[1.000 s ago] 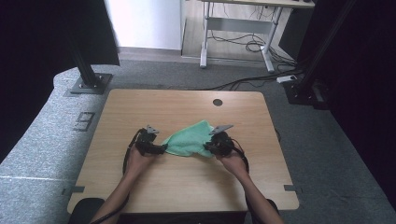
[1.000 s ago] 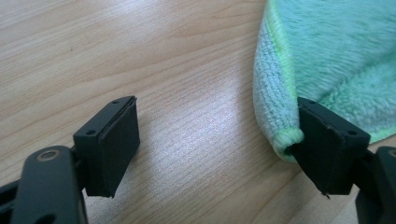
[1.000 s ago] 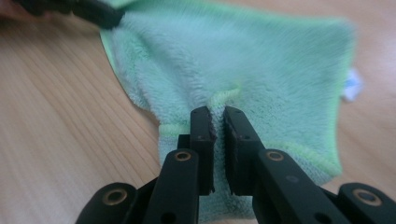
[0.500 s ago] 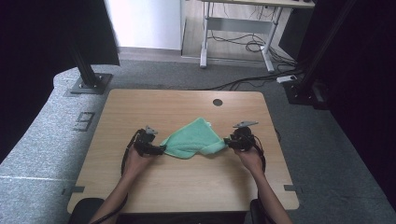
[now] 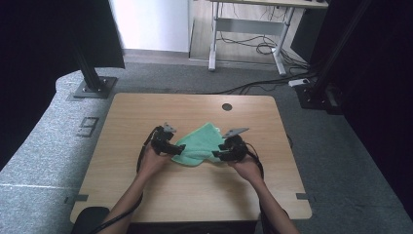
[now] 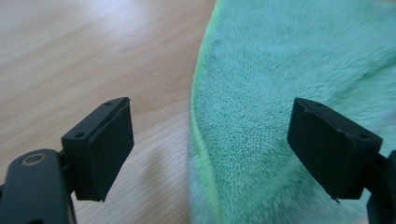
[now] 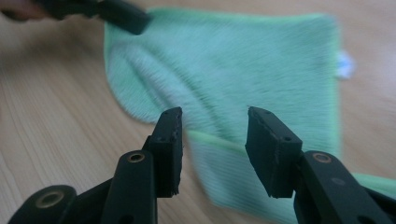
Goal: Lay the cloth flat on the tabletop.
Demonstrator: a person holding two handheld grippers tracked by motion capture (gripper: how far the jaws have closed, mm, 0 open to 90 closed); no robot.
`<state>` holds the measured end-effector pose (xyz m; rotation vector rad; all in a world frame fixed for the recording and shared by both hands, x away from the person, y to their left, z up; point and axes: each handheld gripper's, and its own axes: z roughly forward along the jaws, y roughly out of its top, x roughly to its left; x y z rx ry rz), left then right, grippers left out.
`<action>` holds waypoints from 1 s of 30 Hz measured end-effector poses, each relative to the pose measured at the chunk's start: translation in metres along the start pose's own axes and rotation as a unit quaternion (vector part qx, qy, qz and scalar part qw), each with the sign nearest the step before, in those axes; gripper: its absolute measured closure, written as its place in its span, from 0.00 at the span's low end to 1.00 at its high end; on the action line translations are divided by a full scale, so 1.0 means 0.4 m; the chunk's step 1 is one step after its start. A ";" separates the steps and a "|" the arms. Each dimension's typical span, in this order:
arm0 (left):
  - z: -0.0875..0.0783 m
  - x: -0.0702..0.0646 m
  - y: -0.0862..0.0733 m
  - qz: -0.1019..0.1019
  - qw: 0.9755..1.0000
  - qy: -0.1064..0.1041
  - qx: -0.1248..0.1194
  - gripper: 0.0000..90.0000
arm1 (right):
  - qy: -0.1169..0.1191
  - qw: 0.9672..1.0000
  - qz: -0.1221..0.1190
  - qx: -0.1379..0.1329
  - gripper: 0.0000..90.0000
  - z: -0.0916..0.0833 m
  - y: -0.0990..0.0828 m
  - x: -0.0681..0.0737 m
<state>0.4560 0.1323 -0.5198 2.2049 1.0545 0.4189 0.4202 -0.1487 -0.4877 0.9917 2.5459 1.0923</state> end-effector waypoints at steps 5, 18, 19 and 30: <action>0.051 -0.001 -0.017 0.007 0.999 0.019 0.027 0.16 | -0.021 0.998 -0.024 0.046 0.80 0.064 -0.028 0.027; 0.047 0.028 -0.019 -0.025 0.998 0.038 0.032 0.16 | -0.067 0.997 -0.034 0.026 0.93 -0.041 -0.043 -0.012; 0.048 0.029 -0.020 -0.030 0.998 0.036 0.031 0.16 | -0.065 0.997 -0.024 0.023 0.92 -0.048 -0.047 -0.027; 0.027 0.024 -0.009 -0.019 0.999 0.047 0.017 0.17 | -0.051 0.998 0.036 -0.004 0.71 -0.075 -0.085 -0.082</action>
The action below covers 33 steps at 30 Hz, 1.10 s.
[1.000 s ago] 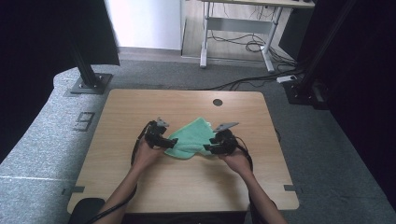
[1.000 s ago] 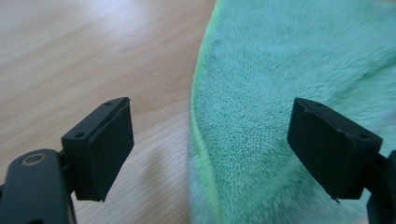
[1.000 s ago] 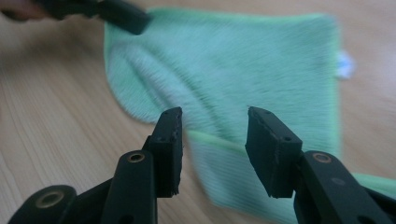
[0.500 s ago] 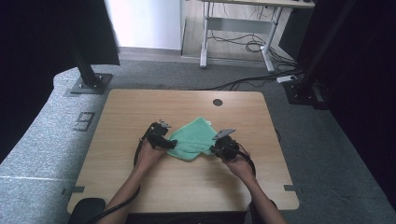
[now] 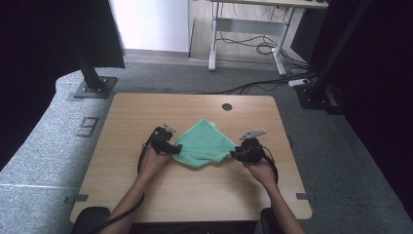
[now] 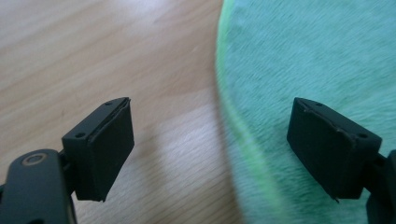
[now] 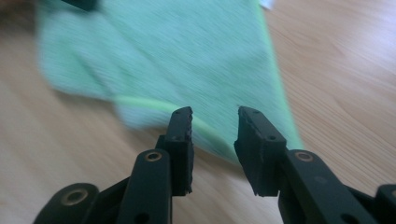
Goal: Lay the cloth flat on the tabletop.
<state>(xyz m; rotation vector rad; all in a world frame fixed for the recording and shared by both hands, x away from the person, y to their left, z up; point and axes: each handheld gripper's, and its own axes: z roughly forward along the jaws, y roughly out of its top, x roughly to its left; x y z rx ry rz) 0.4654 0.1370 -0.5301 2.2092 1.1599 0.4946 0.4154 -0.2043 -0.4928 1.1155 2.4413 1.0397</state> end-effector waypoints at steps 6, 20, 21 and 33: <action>-0.020 -0.031 0.019 0.021 0.999 -0.033 -0.018 0.17 | 0.062 0.998 -0.034 -0.004 0.68 0.035 0.046 0.079; 0.035 -0.044 0.015 0.034 0.999 -0.030 0.023 0.15 | 0.038 0.993 -0.099 0.055 0.90 0.094 0.013 0.142; 0.035 -0.046 0.018 0.036 0.999 -0.028 0.023 0.15 | 0.038 0.993 -0.099 0.055 0.90 0.094 0.013 0.142; 0.039 -0.005 0.012 -0.006 1.000 -0.013 0.020 0.16 | -0.028 0.999 -0.029 0.029 0.85 -0.019 0.011 -0.010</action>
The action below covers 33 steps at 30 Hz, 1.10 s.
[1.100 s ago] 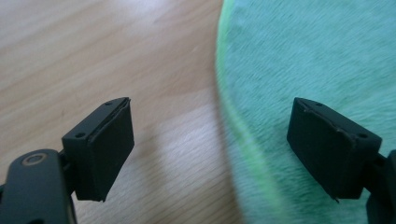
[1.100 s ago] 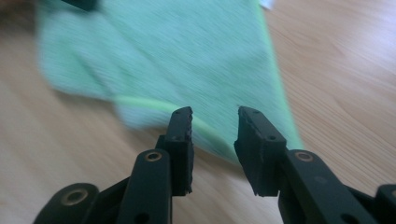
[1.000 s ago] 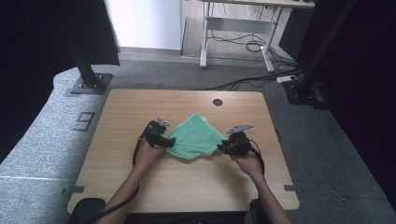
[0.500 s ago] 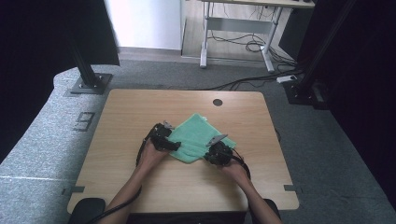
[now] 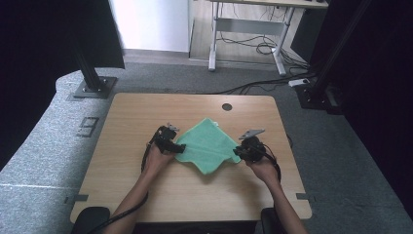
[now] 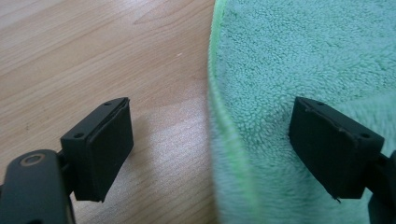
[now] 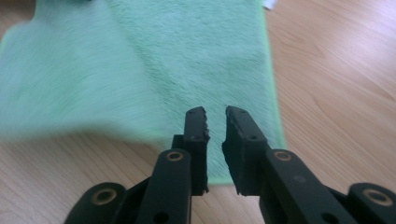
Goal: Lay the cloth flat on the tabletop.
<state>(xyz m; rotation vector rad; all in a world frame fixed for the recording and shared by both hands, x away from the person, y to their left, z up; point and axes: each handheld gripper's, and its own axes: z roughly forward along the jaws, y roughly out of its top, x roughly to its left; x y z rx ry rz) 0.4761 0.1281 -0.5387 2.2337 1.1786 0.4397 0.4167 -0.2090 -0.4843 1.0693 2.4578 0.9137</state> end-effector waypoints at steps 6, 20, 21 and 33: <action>-0.007 -0.004 -0.001 0.010 1.000 0.002 0.010 0.16 | 0.043 0.999 0.010 -0.025 0.68 -0.015 -0.008 0.024; -0.076 0.005 -0.022 0.025 0.999 -0.017 -0.024 0.16 | -0.019 0.999 0.041 -0.006 0.19 0.092 -0.061 0.097; -0.071 0.015 -0.022 0.022 1.000 -0.008 -0.018 0.16 | -0.019 0.999 0.041 -0.006 0.19 0.092 -0.061 0.097; -0.087 0.010 -0.105 0.012 1.000 -0.002 0.001 0.18 | -0.084 0.995 0.056 0.021 0.18 0.106 -0.084 0.062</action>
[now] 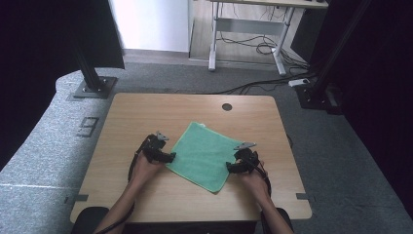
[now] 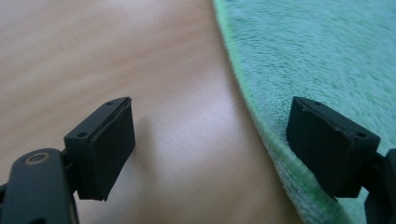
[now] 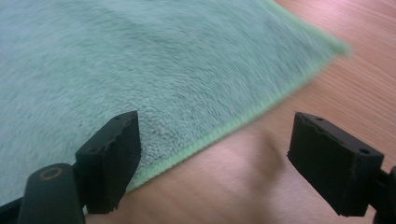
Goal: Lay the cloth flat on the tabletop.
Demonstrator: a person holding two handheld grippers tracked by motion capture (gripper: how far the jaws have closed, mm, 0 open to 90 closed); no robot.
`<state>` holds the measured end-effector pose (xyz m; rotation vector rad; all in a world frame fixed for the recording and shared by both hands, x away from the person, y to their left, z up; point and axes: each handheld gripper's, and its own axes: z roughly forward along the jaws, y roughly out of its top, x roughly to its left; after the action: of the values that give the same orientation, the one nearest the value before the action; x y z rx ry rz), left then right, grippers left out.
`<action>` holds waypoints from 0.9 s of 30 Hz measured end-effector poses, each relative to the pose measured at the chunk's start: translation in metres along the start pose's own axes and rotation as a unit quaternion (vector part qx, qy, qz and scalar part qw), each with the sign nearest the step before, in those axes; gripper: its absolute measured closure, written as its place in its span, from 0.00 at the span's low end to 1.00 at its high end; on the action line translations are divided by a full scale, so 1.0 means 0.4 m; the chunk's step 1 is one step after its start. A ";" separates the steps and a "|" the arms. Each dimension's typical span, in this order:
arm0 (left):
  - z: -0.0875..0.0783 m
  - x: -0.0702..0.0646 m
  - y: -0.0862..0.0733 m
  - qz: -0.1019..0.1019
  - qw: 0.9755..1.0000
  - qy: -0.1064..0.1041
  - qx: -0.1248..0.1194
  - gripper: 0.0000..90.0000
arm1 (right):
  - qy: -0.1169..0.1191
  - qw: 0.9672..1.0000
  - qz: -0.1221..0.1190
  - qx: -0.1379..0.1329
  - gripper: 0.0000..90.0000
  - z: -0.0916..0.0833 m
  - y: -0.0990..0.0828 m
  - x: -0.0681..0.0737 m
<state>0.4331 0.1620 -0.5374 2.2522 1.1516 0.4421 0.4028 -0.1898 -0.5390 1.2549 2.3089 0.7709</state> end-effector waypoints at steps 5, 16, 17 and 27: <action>-0.024 -0.039 -0.024 0.021 0.998 -0.051 0.007 0.17 | -0.008 1.000 0.019 0.000 0.19 0.016 0.012 -0.039; 0.007 -0.009 -0.004 -0.007 1.000 -0.020 -0.009 0.17 | 0.027 0.999 0.018 -0.006 0.21 -0.016 -0.014 -0.029; 0.004 -0.010 -0.008 -0.008 1.000 -0.019 -0.010 0.17 | 0.029 0.999 0.018 -0.002 0.21 -0.009 -0.024 -0.028; -0.015 0.003 -0.029 -0.009 1.000 -0.005 -0.008 0.16 | 0.019 1.000 0.023 -0.006 0.21 0.036 0.027 -0.046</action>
<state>0.4233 0.1704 -0.5399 2.2260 1.1567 0.4312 0.4273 -0.1968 -0.5417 1.3033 2.3091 0.8299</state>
